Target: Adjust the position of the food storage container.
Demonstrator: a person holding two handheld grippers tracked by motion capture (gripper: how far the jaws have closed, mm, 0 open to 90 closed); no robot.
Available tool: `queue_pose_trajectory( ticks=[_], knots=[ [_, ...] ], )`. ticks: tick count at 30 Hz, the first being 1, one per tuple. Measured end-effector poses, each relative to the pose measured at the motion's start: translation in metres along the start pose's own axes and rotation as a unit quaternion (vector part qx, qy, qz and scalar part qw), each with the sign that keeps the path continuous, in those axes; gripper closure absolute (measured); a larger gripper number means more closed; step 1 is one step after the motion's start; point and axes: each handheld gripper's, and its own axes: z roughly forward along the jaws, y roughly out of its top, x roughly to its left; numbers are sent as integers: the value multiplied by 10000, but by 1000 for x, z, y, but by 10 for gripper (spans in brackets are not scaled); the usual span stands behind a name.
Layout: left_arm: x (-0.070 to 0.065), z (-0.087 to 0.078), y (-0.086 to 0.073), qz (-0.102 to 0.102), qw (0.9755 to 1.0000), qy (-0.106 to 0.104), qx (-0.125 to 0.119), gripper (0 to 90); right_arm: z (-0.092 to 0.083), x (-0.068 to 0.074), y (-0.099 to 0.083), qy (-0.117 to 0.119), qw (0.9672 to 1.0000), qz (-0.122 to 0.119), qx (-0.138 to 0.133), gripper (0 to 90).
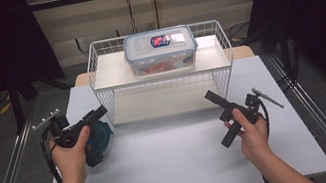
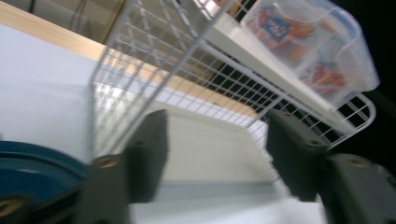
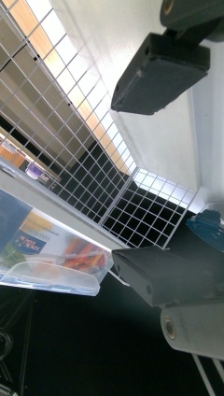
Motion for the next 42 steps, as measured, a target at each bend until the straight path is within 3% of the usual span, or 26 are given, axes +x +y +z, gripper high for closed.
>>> queue_pose_trajectory(
  ticks=[1, 3, 10, 13, 15, 18, 21, 24, 26, 28, 35, 37, 39, 40, 42],
  knots=[
    [2, -1, 2, 27, 10000, 76, 32, 503, 0, 0, -1, -9, 10000, -12, 9, 234],
    [6, -3, 5, 201, 9992, 316, 132, 540, 1, 0, -1, -8, 10000, -13, 22, 234],
    [24, -4, 14, 316, 9969, 694, 189, 769, 1, -2, -3, -17, 10000, -53, 61, 234],
    [32, -1, 18, 356, 9956, 839, 208, 829, 2, -3, -3, -49, 9999, -32, 84, 234],
    [39, 1, 21, 250, 9956, 890, 155, 852, 2, -3, -4, -44, 9999, -33, 110, 233],
    [49, 3, 26, 317, 9939, 1039, 194, 891, 2, -5, -5, -53, 9999, -99, 116, 230],
    [59, 6, 28, 259, 9915, 1257, 217, 900, 1, -5, -5, -65, 9998, -89, 140, 227],
    [70, 5, 29, 356, 9880, 1465, 320, 900, 0, -5, -5, -64, 9999, -82, 137, 226],
    [73, 5, 29, 299, 9878, 1503, 284, 900, 0, -6, -4, -59, 9998, -80, 142, 225],
    [77, 6, 29, 395, 9848, 1654, 366, 900, 0, -6, -4, -41, 9999, -67, 122, 225],
    [90, 9, 26, 324, 9797, 1913, 502, 900, 0, -4, -4, -1, 9999, -44, 116, 224],
    [93, 8, 26, 180, 9795, 1944, 490, 900, 0, -4, -4, 1, 9999, -44, 110, 224],
    [95, 5, 27, 241, 9783, 2009, 447, 900, 0, -3, -4, 16, 9999, -43, 117, 224],
    [96, 5, 27, 164, 9780, 2040, 415, 900, 0, -3, -3, 16, 9999, -47, 135, 224],
    [98, 2, 27, 161, 9758, 2129, 470, 900, -1, -4, -3, 17, 9999, -53, 127, 224]
  ],
)
